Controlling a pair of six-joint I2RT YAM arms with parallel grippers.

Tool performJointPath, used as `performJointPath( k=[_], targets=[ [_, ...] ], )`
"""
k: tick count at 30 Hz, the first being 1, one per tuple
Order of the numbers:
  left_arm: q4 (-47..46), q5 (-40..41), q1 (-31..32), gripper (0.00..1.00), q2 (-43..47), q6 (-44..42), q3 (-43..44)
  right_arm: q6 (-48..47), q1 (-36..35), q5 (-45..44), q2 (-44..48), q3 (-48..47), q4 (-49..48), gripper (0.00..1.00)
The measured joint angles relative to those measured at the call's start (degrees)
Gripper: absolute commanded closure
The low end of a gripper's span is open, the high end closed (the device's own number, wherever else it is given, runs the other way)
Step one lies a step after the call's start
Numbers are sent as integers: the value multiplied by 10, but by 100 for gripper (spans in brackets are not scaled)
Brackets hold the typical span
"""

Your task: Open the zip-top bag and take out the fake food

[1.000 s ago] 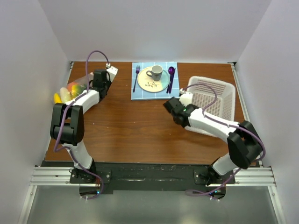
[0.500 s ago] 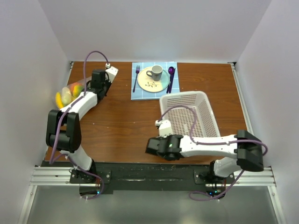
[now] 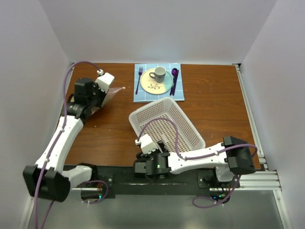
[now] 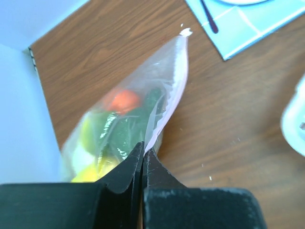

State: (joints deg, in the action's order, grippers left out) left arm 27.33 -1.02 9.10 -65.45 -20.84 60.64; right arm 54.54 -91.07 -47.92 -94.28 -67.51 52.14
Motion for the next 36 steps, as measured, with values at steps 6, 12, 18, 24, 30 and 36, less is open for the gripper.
performJointPath(
  k=[6,12,18,24,30,36],
  targets=[
    [88,-37,0,100,55,-14,77,-49,23,-43,56,-3,-35,17],
    [123,-52,0,100,65,-15,90,-96,159,-50,163,75,-120,27],
    [141,-54,0,100,68,-13,90,-157,353,-23,192,144,-186,75],
    [164,-77,0,100,66,-10,114,-221,359,68,51,127,-278,91],
    [173,-95,0,100,61,-12,133,-241,367,110,-38,116,-338,100],
    [180,-118,0,100,58,-16,133,-181,406,47,-73,87,-318,100]
  ],
)
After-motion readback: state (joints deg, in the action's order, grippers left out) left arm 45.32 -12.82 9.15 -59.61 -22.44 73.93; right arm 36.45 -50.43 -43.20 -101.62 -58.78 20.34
